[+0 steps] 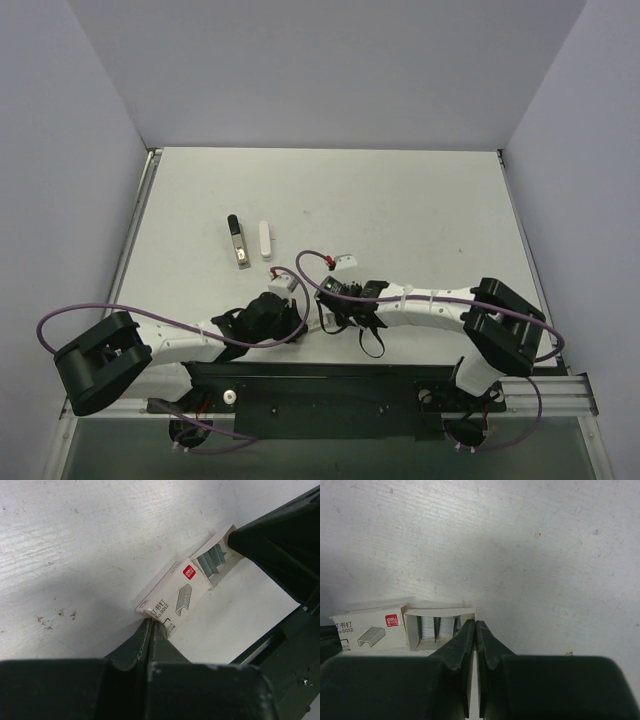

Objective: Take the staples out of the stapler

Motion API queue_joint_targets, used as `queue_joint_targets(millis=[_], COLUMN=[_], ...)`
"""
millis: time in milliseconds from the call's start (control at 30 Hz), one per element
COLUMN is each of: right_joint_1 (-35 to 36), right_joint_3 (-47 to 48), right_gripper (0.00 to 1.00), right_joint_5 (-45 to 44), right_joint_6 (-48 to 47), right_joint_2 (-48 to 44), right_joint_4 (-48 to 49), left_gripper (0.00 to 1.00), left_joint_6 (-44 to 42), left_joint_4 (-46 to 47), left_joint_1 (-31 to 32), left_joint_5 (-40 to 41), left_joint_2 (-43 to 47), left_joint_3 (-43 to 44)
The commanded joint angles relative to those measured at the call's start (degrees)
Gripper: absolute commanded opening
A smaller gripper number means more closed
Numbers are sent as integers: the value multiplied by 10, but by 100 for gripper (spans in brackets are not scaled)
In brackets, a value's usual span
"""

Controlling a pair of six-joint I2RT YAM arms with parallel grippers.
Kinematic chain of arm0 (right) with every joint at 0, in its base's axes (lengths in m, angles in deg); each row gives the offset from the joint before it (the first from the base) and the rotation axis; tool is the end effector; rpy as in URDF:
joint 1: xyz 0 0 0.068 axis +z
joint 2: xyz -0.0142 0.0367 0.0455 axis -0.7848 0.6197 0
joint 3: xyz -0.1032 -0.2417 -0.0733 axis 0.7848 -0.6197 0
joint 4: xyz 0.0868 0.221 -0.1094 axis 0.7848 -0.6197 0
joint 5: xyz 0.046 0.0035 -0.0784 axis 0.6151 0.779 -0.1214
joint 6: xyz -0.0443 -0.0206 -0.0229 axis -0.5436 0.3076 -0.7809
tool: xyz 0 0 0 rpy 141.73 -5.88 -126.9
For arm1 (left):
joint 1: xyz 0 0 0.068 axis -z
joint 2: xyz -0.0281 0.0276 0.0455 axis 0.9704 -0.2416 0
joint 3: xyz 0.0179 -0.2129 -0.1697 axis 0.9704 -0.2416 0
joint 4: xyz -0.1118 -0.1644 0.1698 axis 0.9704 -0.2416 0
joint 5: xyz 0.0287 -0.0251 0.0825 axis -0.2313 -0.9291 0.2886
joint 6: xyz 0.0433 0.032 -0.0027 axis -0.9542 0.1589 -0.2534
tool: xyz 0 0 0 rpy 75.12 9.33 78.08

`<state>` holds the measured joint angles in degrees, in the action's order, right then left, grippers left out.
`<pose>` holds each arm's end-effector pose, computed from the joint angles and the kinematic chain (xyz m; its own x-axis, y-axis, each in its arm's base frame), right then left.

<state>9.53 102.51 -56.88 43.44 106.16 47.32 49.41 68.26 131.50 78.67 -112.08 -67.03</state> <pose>0.1565 0.2613 0.1675 -0.7786 -0.1100 -0.6178 -0.2943 0.9335 0.2047 0.1236 -0.1754 0.1310 -0.7841 -0.0309 -0.6198 0.3601 0.7908 -0.4950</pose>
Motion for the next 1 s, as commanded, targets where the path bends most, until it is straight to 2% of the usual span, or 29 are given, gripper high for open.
queue_joint_targets(millis=[0,967], right_joint_1=[2,-22], right_joint_3=[27,66], right_gripper=[0,0], right_joint_5=[-15,0], right_joint_6=[-13,-18], right_joint_2=[15,63], right_joint_4=[-24,-19], left_gripper=[0,0], left_joint_6=[-6,-12], left_joint_4=[21,36], left_joint_1=[5,17], left_joint_5=[1,-1], left_joint_2=[1,-23], left_joint_3=[22,25])
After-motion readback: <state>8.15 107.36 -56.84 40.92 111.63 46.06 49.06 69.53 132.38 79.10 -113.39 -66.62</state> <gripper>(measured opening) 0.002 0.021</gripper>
